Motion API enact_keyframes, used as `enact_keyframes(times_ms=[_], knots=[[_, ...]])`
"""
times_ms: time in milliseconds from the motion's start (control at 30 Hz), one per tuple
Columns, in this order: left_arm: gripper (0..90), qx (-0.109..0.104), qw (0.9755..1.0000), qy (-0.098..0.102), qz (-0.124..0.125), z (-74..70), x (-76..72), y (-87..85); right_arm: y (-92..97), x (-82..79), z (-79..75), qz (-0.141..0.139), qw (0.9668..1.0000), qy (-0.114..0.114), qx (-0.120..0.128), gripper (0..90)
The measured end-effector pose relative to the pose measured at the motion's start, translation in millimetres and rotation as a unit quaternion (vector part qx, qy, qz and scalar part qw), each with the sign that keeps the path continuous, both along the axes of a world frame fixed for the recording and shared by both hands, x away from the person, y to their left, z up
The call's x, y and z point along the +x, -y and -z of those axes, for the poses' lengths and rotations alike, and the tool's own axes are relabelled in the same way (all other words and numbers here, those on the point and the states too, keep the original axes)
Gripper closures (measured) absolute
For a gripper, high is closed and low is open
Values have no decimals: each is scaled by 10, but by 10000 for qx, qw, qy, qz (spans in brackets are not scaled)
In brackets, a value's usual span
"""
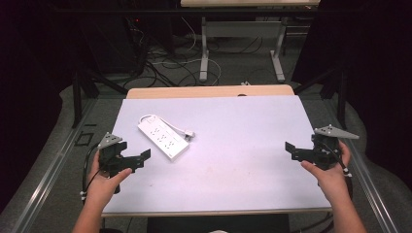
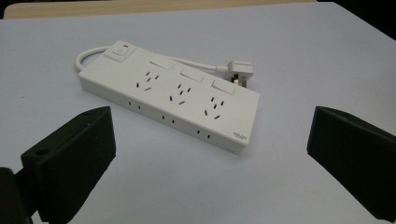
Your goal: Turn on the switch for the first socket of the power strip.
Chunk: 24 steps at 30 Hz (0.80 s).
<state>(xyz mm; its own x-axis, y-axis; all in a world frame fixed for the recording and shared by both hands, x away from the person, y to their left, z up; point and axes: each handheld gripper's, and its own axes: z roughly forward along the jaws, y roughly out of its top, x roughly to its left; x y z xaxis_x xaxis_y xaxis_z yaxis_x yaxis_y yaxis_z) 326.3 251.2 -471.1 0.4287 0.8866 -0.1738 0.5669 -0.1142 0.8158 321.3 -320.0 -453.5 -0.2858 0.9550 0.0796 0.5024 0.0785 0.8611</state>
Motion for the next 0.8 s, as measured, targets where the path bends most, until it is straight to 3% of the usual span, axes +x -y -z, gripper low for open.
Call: enact_keyframes(times_ms=[167, 433, 800], knots=[[11, -10, 10000, -33, 55, -15, 7, 4, 8, 18, 118, 32, 9998, -173, -134, 0], [24, -24, 10000, -67, 29, -9, 1, 2, -27, 17, 143, 79, 9997, -45, -218, 0], [52, -24, 10000, -34, -88, -46, 47, 17, -58, 15, 149, 42, 9997, -101, -199, 0]])
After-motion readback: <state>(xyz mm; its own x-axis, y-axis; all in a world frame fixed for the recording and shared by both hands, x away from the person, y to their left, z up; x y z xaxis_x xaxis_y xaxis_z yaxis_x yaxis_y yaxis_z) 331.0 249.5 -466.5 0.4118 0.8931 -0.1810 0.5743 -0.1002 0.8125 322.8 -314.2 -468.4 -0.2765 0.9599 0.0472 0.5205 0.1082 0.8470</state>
